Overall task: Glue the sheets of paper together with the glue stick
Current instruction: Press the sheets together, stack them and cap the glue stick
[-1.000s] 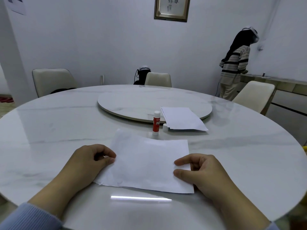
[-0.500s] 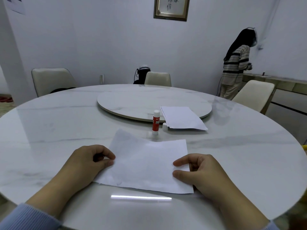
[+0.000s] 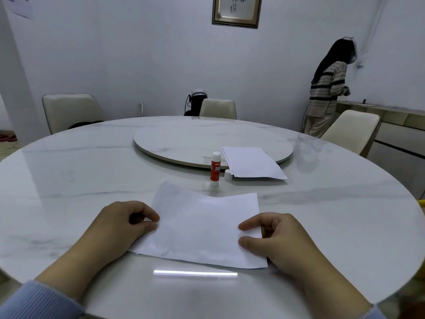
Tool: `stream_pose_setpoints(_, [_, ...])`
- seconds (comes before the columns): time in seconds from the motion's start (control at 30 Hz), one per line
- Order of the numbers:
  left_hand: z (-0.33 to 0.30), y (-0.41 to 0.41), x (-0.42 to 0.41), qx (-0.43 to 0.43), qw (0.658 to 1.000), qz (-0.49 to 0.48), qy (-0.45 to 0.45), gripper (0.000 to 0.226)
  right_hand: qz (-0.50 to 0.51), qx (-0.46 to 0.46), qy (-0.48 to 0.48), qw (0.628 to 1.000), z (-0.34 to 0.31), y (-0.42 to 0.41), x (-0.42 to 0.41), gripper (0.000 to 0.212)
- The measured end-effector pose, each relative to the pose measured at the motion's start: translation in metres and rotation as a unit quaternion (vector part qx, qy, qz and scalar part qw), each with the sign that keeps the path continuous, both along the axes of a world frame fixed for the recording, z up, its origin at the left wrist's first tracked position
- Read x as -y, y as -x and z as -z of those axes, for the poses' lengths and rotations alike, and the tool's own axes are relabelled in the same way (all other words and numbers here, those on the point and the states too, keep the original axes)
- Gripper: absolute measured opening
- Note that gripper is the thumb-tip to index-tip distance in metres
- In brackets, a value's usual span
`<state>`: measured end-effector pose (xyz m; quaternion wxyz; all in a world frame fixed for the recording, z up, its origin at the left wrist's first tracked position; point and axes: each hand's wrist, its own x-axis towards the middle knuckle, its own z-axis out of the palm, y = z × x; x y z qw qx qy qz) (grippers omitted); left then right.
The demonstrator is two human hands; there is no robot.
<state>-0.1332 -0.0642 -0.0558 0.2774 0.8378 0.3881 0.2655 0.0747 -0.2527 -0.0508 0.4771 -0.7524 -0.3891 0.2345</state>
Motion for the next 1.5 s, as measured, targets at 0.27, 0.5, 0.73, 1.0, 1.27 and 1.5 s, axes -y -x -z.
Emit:
stream_pose_setpoints(0.27, [0.001,-0.003,0.001,-0.022,0.999,0.002,-0.028,0.014,0.017,0.041,0.014,0.999,-0.001,0.003,-0.001,0.014])
stream_pose_setpoints(0.5, [0.006,-0.007,-0.003,-0.061,0.996,0.001,-0.061,0.014,0.067,0.117,0.027,0.991,-0.001,0.007,0.0,0.02])
stream_pose_setpoints(0.73, [-0.002,-0.012,0.003,-0.147,0.984,-0.011,-0.1,0.009,0.081,0.209,0.115,0.968,-0.007,0.008,0.0,0.031])
stream_pose_setpoints(1.0, [0.001,-0.073,0.029,-0.139,0.983,0.053,-0.111,0.051,-0.026,0.364,0.153,0.918,-0.001,0.043,-0.07,0.047])
stream_pose_setpoints(1.27, [0.014,-0.072,0.023,-0.272,0.95,0.085,-0.125,0.054,-0.079,0.348,0.253,0.899,0.019,0.042,-0.078,0.061])
stream_pose_setpoints(1.5, [0.014,-0.07,0.023,-0.259,0.956,0.069,-0.117,0.053,-0.049,0.331,0.259,0.906,0.019,0.038,-0.072,0.061])
